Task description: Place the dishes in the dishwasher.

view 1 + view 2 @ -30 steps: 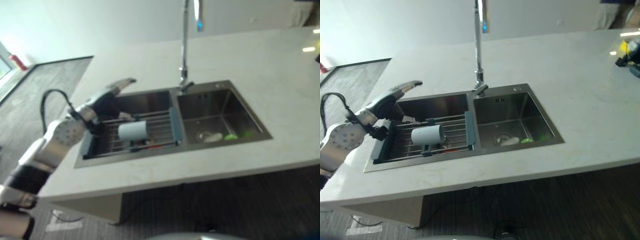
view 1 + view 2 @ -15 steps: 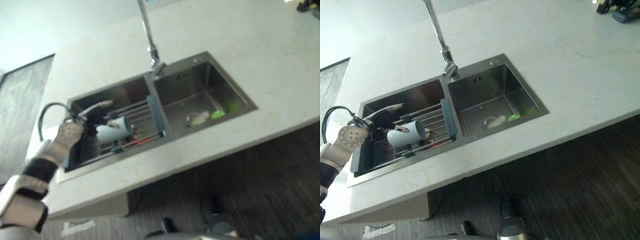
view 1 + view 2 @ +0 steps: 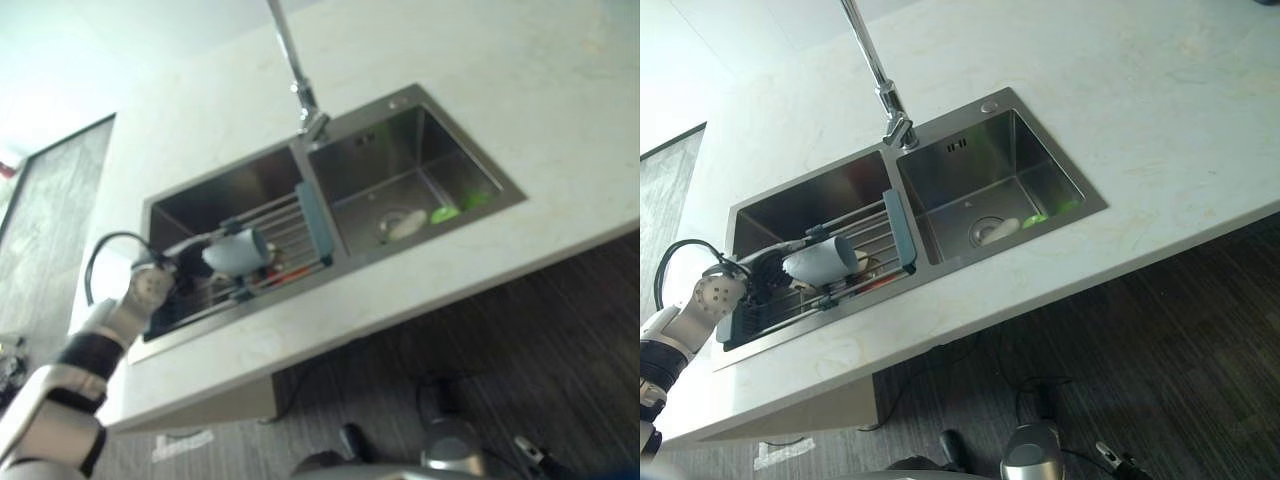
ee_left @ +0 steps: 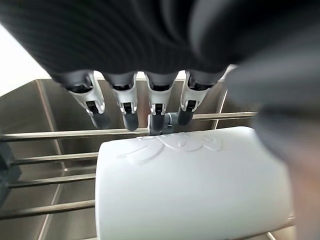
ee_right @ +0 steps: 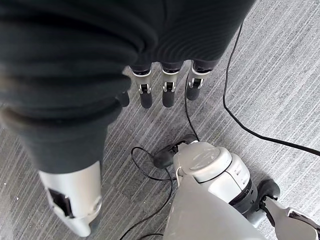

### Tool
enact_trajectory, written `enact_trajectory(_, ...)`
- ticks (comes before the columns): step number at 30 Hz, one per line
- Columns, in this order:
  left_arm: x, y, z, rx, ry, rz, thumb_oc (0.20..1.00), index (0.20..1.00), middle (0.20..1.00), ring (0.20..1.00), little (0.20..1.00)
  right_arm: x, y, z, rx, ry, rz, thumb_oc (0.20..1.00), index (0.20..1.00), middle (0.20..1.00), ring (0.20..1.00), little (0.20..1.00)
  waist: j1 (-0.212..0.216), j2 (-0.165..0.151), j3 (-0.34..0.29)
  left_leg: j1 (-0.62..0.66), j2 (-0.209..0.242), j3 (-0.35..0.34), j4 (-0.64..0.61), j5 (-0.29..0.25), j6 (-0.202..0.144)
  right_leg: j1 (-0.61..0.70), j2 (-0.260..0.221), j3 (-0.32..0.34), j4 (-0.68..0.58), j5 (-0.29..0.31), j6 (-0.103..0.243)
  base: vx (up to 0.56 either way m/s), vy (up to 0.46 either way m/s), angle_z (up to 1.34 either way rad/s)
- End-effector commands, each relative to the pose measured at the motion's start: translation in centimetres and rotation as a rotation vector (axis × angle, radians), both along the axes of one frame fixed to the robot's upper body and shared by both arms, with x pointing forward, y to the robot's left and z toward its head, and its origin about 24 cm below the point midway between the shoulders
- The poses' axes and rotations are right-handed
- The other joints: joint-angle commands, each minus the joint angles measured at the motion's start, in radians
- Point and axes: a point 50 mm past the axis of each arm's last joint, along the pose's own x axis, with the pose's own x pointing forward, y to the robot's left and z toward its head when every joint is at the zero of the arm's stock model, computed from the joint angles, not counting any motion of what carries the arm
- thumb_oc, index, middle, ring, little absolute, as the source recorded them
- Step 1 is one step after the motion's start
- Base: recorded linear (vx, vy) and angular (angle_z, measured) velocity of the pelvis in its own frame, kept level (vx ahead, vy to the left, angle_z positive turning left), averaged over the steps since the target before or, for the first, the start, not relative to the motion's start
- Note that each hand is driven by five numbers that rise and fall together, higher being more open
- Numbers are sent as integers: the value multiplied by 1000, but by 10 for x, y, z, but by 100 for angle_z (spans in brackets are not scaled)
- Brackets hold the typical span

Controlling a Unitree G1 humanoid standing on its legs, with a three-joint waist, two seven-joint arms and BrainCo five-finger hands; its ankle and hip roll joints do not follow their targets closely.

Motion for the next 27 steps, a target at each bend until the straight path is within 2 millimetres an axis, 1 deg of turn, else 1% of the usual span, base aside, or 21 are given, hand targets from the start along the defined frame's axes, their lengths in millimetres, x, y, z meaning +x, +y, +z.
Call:
enact_trajectory(1,10,8,28,44,-115,22,1000,1000,1000,1000,1000,-5,-2,1,-8,-7,-37,1000,1000,1000,1000,1000,-27,-38,-10,-48,-36,-75,9,-27,14,26,-15,10,54,-93,53,0,0,0)
enact_trajectory(4,12,9,29,31,-149,47,1000,1000,1000,1000,1000,-1,-3,2,-9,-17,-37,1000,1000,1000,1000,1000,-30,-41,3,-56,-37,-74,9,-24,15,14,-16,16,59,-91,53,0,0,0)
enact_trajectory(8,15,13,36,24,-186,74,1000,1000,1000,1000,1000,-1,0,0,-2,-14,-30,1000,1000,1000,1000,1000,-33,-50,23,-67,-34,-74,9,-20,16,-4,-14,22,69,-90,52,0,0,0)
enact_trajectory(12,15,13,35,38,-231,83,1000,1000,1000,1000,1000,0,2,0,3,-20,-27,1000,1000,1000,1000,1000,-36,-60,33,-75,-30,-76,9,-16,15,-13,-10,25,73,-89,51,5,-15,0)
enact_trajectory(16,22,11,41,52,-242,91,1000,1000,1000,1000,1000,18,1,5,-7,-86,-21,1000,1000,1000,1000,1000,-43,-68,69,-108,-26,-83,9,-4,15,-56,-1,43,88,-88,42,-52,-6,0)
enact_trajectory(18,25,11,45,65,-241,93,1000,1000,1000,1000,1000,28,-1,9,-16,-122,-13,1000,1000,1000,1000,1000,-49,-67,92,-127,-24,-88,12,1,14,-79,3,57,97,-88,39,-94,24,0)
enact_trajectory(20,27,10,45,100,-200,84,1000,1000,1000,1000,1000,36,-4,14,-25,-149,-14,1000,1000,1000,1000,1000,-58,-62,116,-143,-26,-96,14,6,12,-100,8,71,105,-88,36,-76,54,0)
enact_trajectory(23,29,9,46,92,-166,72,1000,1000,1000,1000,1000,41,-8,18,-28,-175,-21,1000,1000,1000,1000,1000,-67,-57,145,-159,-30,-104,14,8,13,-120,10,85,107,-84,35,-44,36,3)
enact_trajectory(26,34,3,49,85,-161,49,1000,1000,1000,1000,1000,45,-8,20,-28,-198,-17,1000,1000,1000,1000,1000,-73,-60,163,-172,-33,-108,17,9,14,-136,9,92,110,-80,35,-48,16,2)
enact_trajectory(27,35,1,51,106,-157,37,1000,1000,1000,1000,1000,47,-7,20,-26,-207,-15,1000,1000,1000,1000,1000,-75,-62,168,-176,-34,-110,18,8,15,-141,10,96,110,-78,36,-56,-3,3)
